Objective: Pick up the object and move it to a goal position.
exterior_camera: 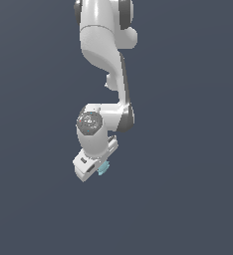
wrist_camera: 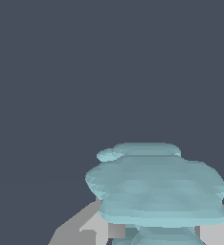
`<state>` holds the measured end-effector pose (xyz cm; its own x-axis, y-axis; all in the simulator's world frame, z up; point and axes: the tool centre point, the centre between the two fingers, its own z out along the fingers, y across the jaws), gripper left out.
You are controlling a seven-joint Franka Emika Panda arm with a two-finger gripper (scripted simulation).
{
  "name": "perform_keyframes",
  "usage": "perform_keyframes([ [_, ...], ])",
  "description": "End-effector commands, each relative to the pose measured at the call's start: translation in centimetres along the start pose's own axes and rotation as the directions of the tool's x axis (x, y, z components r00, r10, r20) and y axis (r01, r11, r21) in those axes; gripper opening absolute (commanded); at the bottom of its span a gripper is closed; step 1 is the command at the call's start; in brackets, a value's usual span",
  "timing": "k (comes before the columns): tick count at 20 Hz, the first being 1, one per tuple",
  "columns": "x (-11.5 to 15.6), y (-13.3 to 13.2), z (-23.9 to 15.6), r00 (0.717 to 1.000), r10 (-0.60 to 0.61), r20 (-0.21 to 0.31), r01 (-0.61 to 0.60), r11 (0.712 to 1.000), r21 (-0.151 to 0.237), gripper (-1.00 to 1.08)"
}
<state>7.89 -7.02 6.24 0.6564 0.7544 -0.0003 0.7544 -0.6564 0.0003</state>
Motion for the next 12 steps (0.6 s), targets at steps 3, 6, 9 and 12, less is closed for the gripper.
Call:
perform_keyframes([
  [3, -2.4, 3.2, -0.5, 1.000, -0.001, 0.000, 0.001, 1.000, 0.000, -1.00],
  [6, -3.3, 4.6, -0.7, 1.000, -0.001, 0.000, 0.001, 1.000, 0.000, -1.00],
  [9, -3.9, 5.5, -0.8, 1.000, -0.001, 0.000, 0.001, 1.000, 0.000, -1.00],
  [12, -4.1, 5.9, -0.9, 1.000, -0.001, 0.000, 0.001, 1.000, 0.000, -1.00],
])
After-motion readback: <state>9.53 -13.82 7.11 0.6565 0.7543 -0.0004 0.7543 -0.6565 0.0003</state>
